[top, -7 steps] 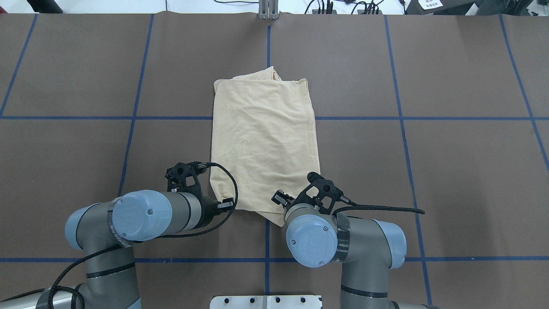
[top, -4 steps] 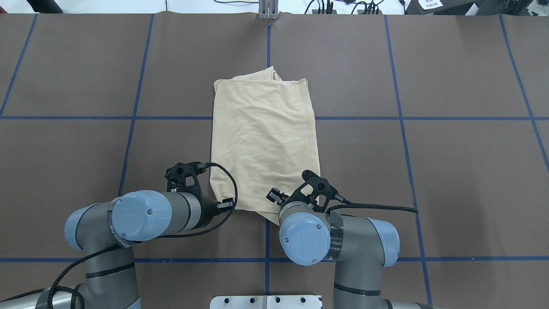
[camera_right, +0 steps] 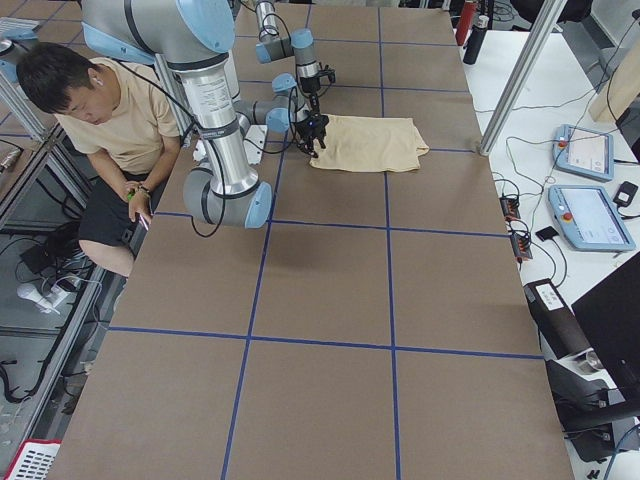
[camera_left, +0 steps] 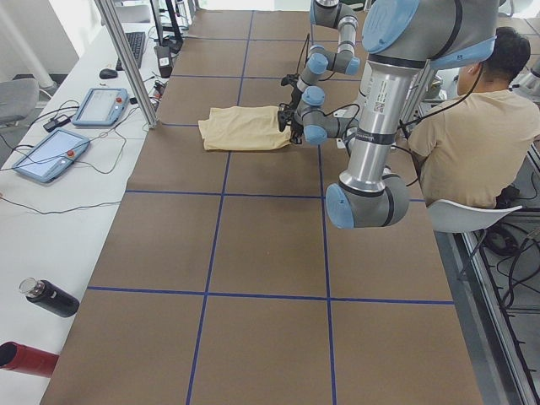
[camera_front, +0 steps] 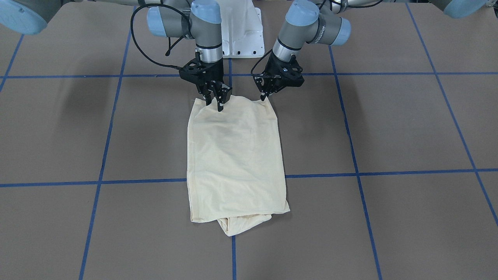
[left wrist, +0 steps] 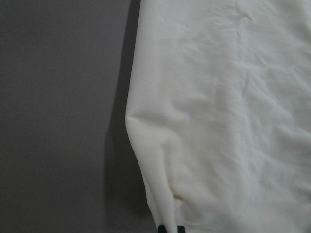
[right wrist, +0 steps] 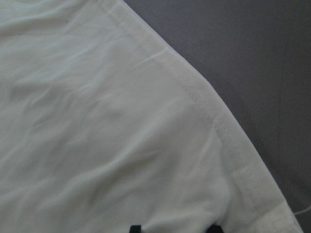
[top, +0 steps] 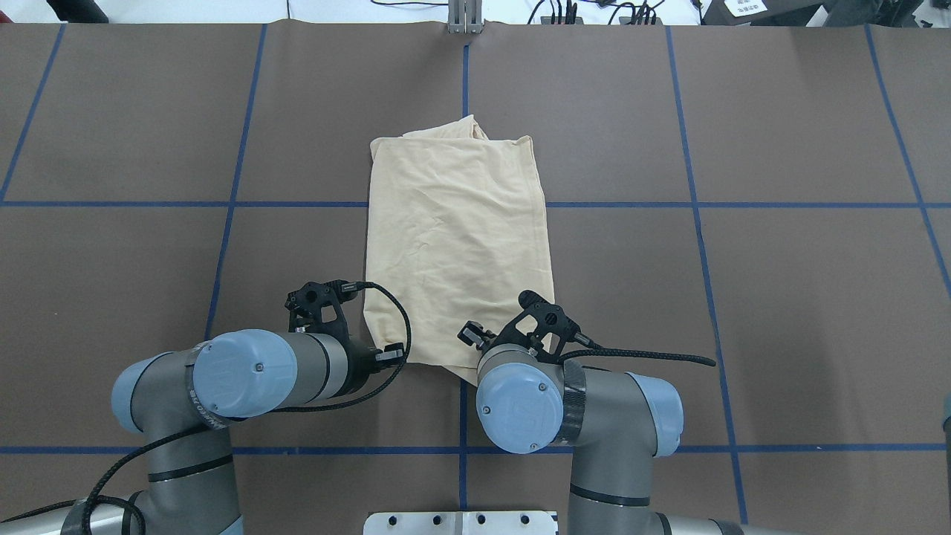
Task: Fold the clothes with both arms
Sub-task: 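Grasp the near edge of the shirt with both grippers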
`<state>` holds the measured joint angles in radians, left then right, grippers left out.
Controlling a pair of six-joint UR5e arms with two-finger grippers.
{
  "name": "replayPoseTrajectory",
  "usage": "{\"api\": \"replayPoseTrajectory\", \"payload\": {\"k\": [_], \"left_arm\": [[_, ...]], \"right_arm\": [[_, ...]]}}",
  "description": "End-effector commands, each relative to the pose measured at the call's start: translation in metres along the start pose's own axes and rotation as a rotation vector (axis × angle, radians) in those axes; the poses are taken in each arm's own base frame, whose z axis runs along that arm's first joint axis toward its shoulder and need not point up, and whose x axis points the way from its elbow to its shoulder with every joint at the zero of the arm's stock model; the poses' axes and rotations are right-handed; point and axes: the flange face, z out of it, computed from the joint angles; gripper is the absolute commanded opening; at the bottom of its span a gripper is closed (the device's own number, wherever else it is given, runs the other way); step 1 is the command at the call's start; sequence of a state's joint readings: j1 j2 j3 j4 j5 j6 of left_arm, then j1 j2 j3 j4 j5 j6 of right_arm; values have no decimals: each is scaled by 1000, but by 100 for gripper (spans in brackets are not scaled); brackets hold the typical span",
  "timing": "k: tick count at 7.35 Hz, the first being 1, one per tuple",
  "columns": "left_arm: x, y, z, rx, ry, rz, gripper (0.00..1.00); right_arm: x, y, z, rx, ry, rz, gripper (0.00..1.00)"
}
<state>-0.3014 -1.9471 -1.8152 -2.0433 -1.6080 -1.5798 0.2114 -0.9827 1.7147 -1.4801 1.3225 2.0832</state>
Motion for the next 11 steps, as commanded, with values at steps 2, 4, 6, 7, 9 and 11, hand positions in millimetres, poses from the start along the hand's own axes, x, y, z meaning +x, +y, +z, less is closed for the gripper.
{"api": "replayPoseTrajectory", "payload": {"k": [2, 4, 6, 7, 9, 11], "left_arm": [[1, 0, -1, 0, 4, -1, 0], [2, 1, -2, -2, 5, -1, 0], [4, 1, -3, -2, 10, -1, 0], [6, 1, -6, -2, 16, -1, 0], [18, 3, -40, -7, 78, 3, 0], [44, 16, -103, -31, 141, 7, 0]], "right_arm": [[-2, -2, 0, 4, 1, 14, 0], [-5, -7, 0, 9, -4, 21, 0], [-9, -15, -3, 13, -12, 26, 0], [-9, -17, -5, 12, -16, 27, 0], [0, -34, -46, -22, -75, 40, 0], [26, -23, -134, -92, -82, 11, 0]]}}
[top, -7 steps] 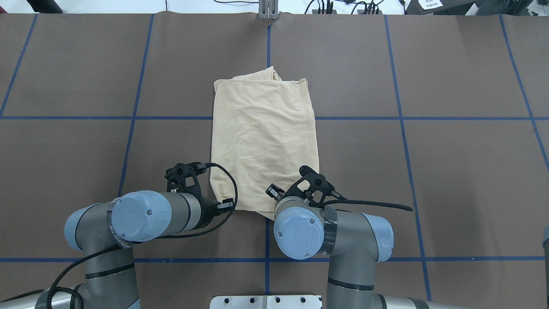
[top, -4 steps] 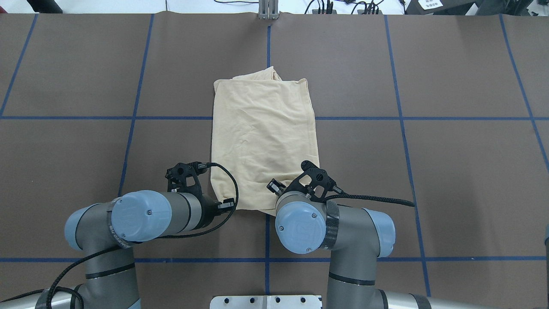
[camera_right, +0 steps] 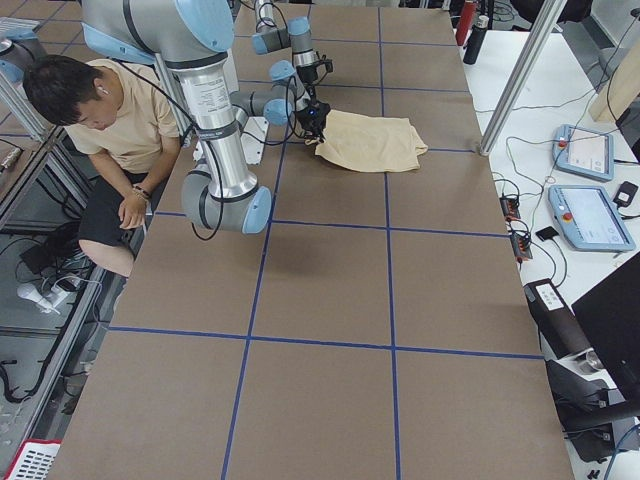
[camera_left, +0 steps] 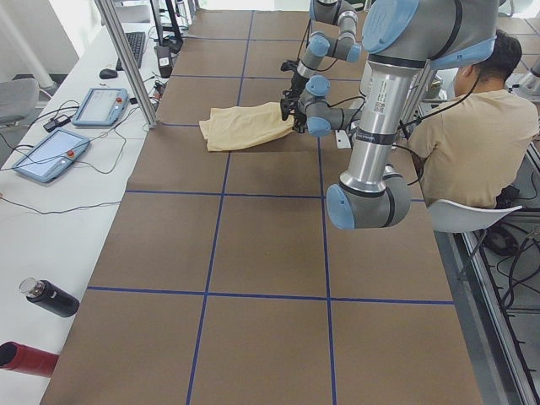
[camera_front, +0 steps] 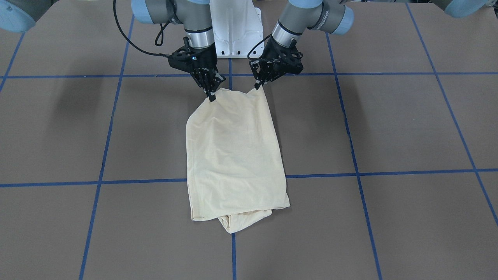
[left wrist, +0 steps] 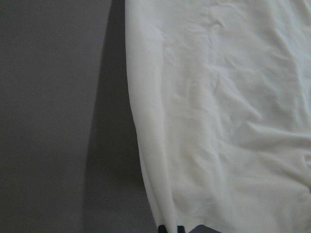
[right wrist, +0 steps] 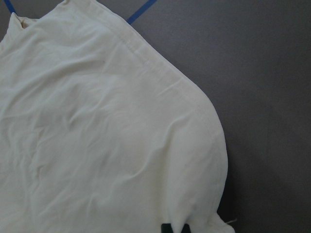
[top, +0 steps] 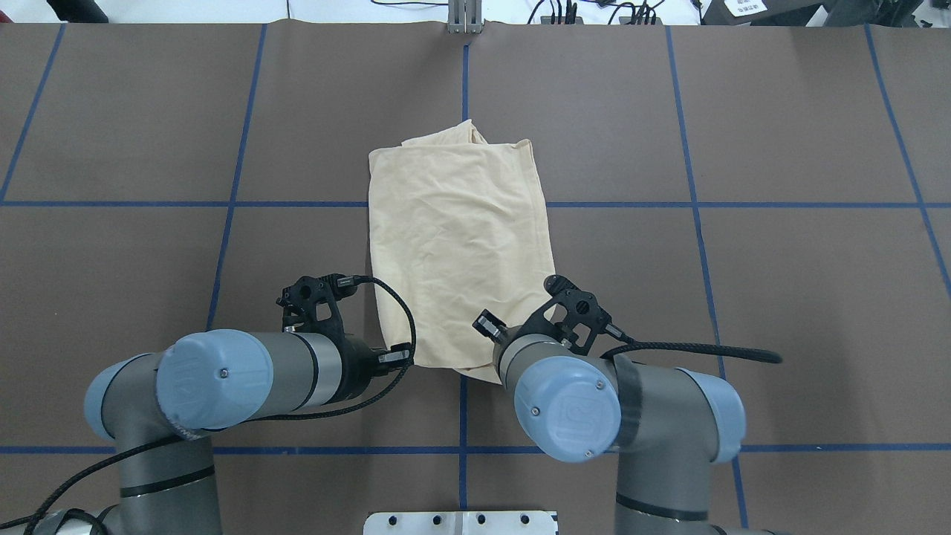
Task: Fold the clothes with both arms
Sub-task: 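Lift the near edge with both grippers and fold it away from the robot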
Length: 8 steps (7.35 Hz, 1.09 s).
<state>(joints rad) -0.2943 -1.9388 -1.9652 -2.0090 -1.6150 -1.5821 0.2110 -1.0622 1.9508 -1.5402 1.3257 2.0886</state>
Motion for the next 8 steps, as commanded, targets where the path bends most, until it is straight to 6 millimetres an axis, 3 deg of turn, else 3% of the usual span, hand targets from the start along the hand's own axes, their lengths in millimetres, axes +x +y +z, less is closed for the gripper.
{"api": "replayPoseTrajectory", "payload": {"k": [1, 2, 3, 4, 5, 7, 8], "left_arm": [[32, 18, -80, -34, 39, -8, 0], [41, 30, -117, -59, 38, -10, 0], [44, 35, -132, -117, 28, -10, 0], [40, 32, -119, -117, -10, -4, 0], [39, 20, -97, -90, -44, 16, 0], [48, -34, -52, 3, -113, 34, 0], [55, -64, -38, 41, -136, 72, 0]], "right_arm": [[20, 15, -104, -80, 11, -28, 0], [25, 16, -130, -102, 11, -33, 0], [23, 16, -130, -102, 9, -33, 0], [19, 12, -117, -74, 23, -45, 0], [5, -7, -95, -18, 32, -60, 0], [-20, -38, -44, 43, -12, -58, 0], [-27, -51, -28, 61, -33, -77, 0]]}}
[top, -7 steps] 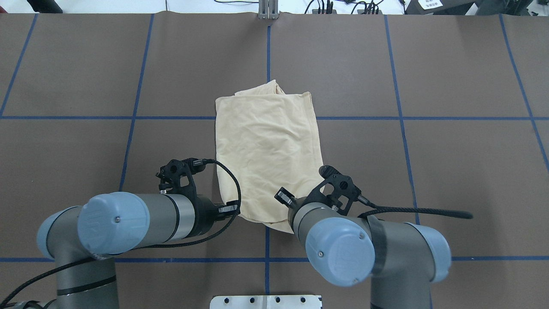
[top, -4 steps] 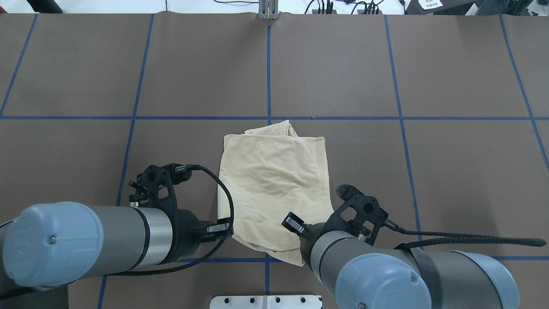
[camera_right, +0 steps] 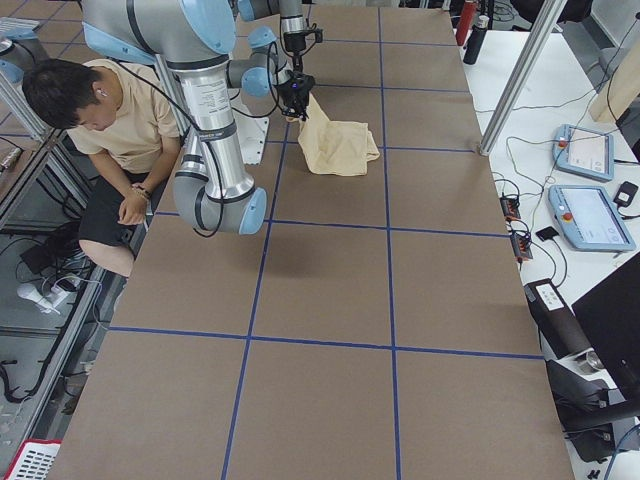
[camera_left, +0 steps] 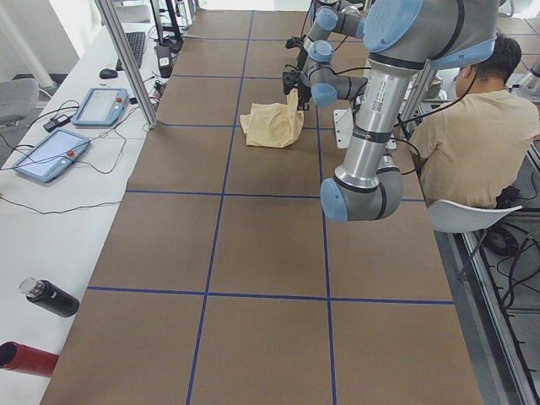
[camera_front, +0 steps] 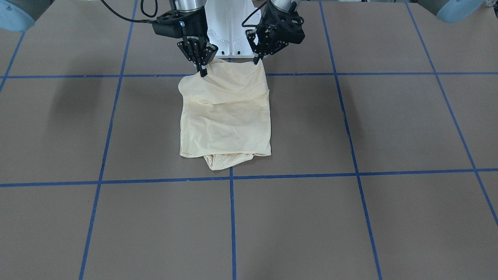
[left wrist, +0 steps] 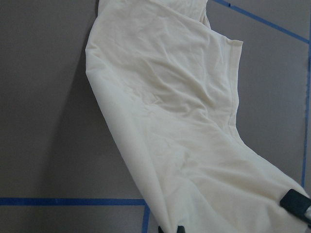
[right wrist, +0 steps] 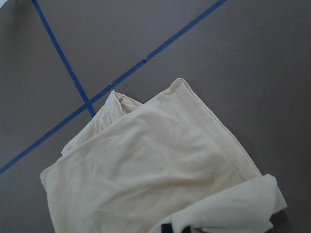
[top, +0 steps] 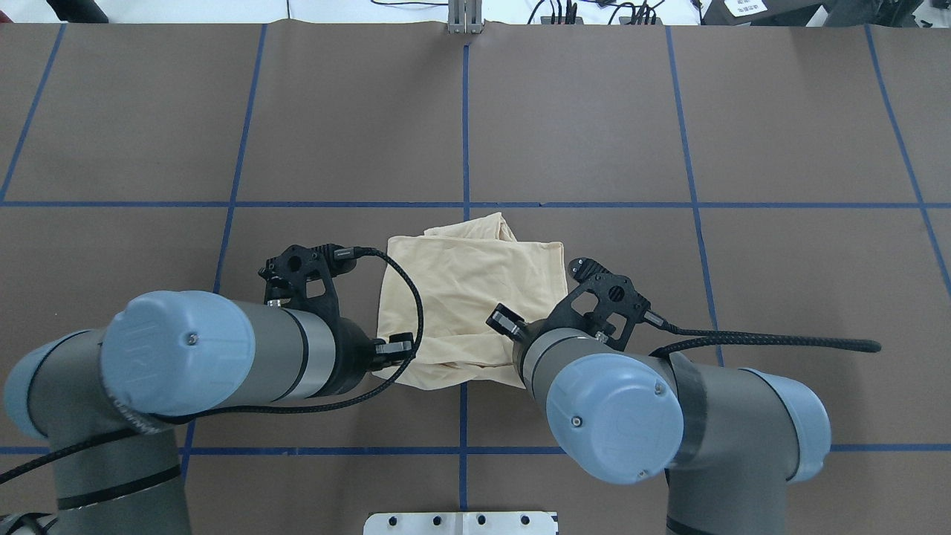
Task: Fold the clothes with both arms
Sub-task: 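Lift the near edge with both grippers and fold it away from the robot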
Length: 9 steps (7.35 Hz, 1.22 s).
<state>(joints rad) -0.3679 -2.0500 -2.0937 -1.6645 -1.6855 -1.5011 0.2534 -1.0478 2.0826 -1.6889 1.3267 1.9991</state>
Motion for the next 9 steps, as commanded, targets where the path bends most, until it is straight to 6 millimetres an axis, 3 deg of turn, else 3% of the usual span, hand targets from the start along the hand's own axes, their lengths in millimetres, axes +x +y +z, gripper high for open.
{"api": "replayPoseTrajectory", "payload": {"k": [1, 2, 5, 7, 9], "left_arm": [[8, -64, 29, 80, -61, 40, 0], [12, -90, 43, 108, -84, 54, 0], [1, -141, 107, 151, -95, 87, 0], [-6, -147, 124, 147, -121, 90, 0], [-15, -150, 139, 145, -138, 93, 0]], "right_arm": [[-29, -37, 40, 63, -35, -20, 0], [-49, -48, 63, 99, -9, -40, 0], [-61, -67, 113, 136, 1, -49, 0], [-80, -76, 137, 144, 22, -52, 0], [-82, -93, 149, 145, 39, -74, 0]]}}
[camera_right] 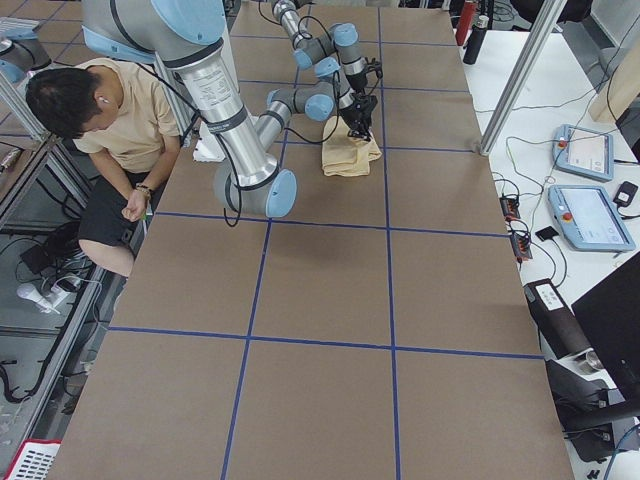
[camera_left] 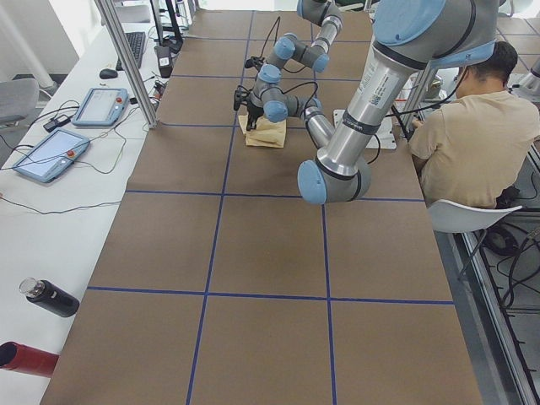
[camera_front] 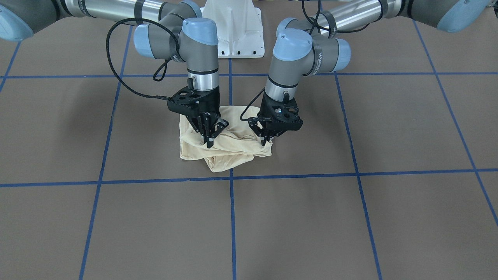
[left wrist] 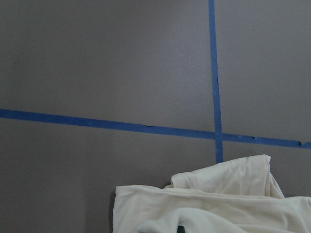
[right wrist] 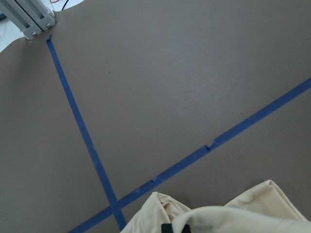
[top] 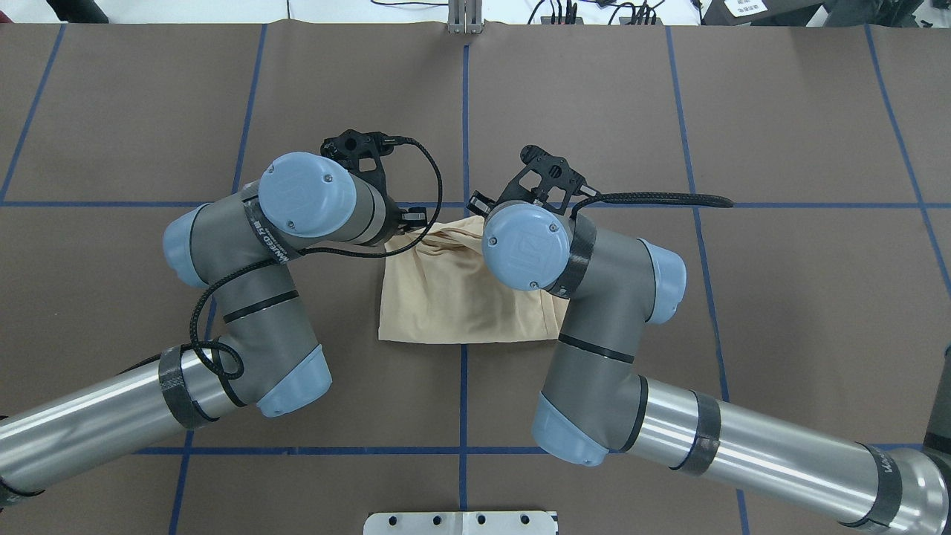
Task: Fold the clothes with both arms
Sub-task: 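Lift the near edge with both grippers and fold it away from the robot, then lay the folded edge down and open both grippers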
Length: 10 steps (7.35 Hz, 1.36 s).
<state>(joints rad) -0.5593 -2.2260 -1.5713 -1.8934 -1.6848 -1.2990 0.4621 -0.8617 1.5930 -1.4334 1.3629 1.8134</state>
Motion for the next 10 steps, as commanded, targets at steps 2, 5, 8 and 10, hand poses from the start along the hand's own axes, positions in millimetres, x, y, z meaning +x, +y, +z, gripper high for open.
{"api": "replayPoseTrajectory", "payload": {"k": [2, 5, 8, 10], "left_arm": [[-8, -4, 17, 8, 14, 35, 0], [-15, -16, 2, 35, 57, 196, 100], [-47, -25, -11, 25, 63, 271, 100], [-49, -29, -12, 29, 62, 268, 100]], "right_arm": [[0, -21, 36, 3, 2, -85, 60], [-32, -46, 14, -126, -22, -138, 100], [-16, 28, 17, -131, 30, -199, 100], [-1, 58, 30, -113, 71, -237, 100]]}}
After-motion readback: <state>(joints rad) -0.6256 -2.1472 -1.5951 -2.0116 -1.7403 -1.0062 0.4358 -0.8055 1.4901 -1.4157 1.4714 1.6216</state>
